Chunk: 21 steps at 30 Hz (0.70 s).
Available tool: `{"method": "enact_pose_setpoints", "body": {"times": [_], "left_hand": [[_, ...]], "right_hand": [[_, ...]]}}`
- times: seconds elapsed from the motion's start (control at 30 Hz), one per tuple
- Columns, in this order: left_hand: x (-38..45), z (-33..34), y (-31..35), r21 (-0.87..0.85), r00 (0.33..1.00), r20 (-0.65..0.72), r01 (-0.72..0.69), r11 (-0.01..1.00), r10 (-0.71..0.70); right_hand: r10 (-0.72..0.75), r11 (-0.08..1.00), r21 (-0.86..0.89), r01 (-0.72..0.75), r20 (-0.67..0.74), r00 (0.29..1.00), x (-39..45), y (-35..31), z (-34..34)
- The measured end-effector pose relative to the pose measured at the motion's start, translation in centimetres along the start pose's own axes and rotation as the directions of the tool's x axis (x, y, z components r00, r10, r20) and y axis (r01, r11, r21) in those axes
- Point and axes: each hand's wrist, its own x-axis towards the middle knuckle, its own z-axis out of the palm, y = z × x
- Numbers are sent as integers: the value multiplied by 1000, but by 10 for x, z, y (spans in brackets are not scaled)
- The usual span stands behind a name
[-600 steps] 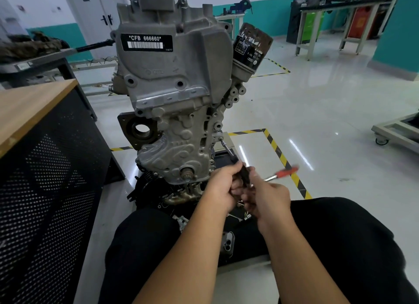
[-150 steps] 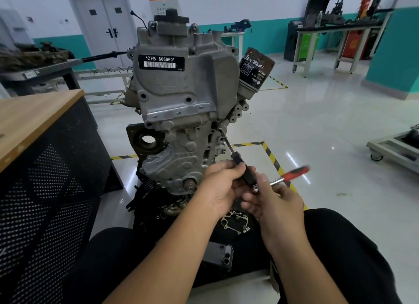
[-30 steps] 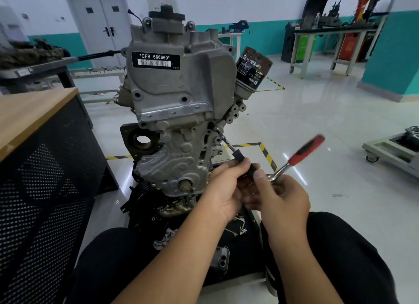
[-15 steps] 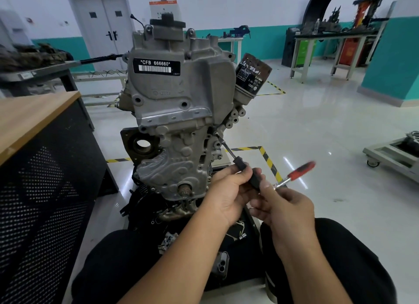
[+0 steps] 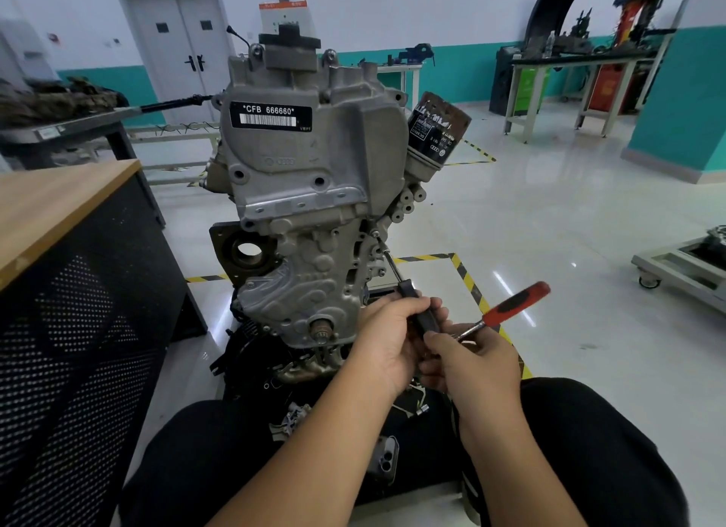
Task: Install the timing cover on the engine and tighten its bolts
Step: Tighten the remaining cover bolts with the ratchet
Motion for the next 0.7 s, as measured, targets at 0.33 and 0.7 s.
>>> {"method": "enact_pose_setpoints", "body": {"times": [0.33,0.7], "left_hand": [[26,-8,30,-73,996,-43,-77,994,74],[73,1,50,-165,980,-162,-139,977,112]], "right_hand": [[93,983,156,-98,38,995,-4,-7,-8],[44,986,159,-47,24,999,-7,-14,-11]]}}
